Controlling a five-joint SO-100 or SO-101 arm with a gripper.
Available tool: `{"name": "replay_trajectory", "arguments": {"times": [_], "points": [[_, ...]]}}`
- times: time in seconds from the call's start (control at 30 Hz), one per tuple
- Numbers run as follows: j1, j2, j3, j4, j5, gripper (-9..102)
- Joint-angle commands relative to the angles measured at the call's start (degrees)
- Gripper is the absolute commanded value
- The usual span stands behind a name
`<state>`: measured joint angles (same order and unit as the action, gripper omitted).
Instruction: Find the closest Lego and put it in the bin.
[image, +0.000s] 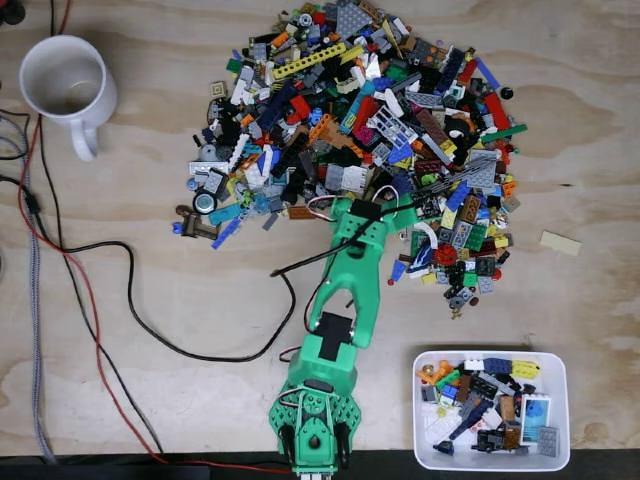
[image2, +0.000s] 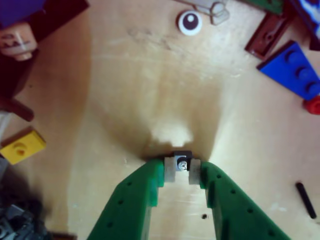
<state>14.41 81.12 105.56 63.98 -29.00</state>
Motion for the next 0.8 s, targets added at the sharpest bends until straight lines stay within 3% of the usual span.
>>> {"name": "replay_trajectory", "arguments": {"times": [0.0,0.3,0.77], "points": [[1.67,5.45,-8.09,3.87,-1.85,2],[16.26,12.74,-22.41,16.35,-11.87,2],[58.54,29.79,-11.6,16.44,-36.21,3]]}}
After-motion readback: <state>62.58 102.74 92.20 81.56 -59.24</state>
